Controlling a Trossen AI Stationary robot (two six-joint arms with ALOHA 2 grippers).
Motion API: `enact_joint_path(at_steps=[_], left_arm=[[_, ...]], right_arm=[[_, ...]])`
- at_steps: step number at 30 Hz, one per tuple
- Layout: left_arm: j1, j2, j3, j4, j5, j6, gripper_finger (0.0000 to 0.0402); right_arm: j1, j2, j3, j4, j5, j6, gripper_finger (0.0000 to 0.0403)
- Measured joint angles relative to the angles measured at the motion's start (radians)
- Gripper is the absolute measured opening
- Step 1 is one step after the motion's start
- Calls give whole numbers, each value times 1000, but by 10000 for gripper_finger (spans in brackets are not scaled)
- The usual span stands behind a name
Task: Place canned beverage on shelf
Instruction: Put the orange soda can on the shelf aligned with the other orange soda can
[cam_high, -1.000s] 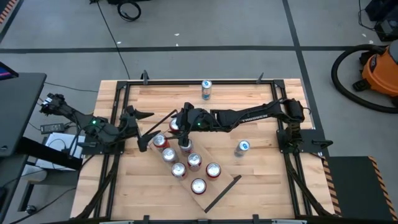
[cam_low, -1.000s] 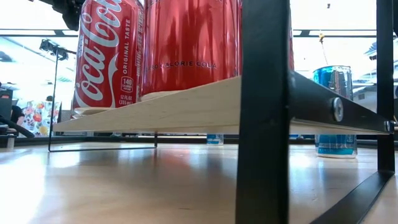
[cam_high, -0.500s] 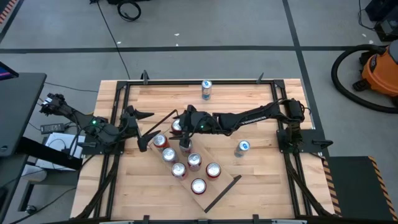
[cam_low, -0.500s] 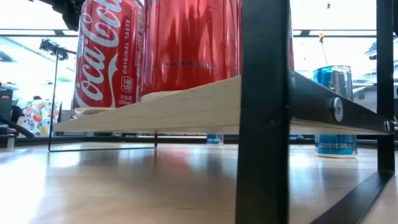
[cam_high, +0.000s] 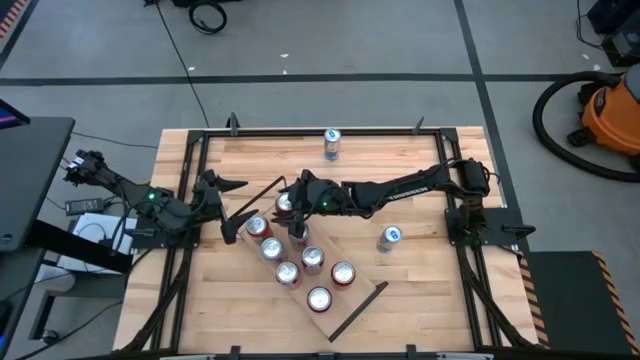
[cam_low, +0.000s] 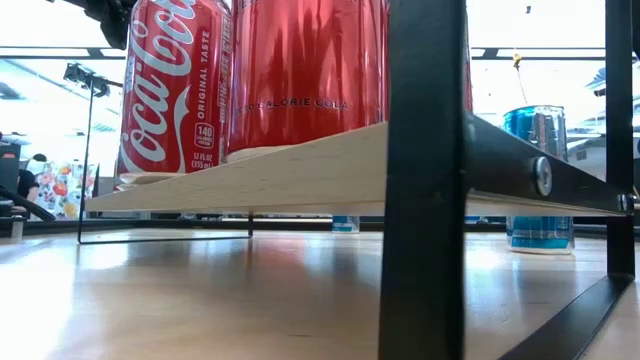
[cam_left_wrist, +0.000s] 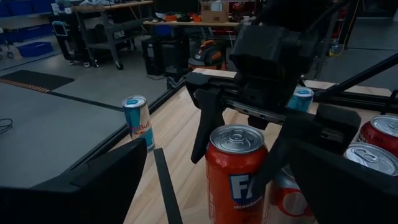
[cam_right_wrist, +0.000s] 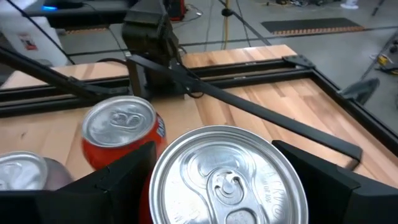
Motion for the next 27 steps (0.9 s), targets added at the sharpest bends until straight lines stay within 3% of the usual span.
enact_joint_path(at_steps=[27], left_arm=[[0, 1, -1, -3, 0, 0, 398]], right_arm=[[-1, 46, 3, 10, -16, -4, 322]])
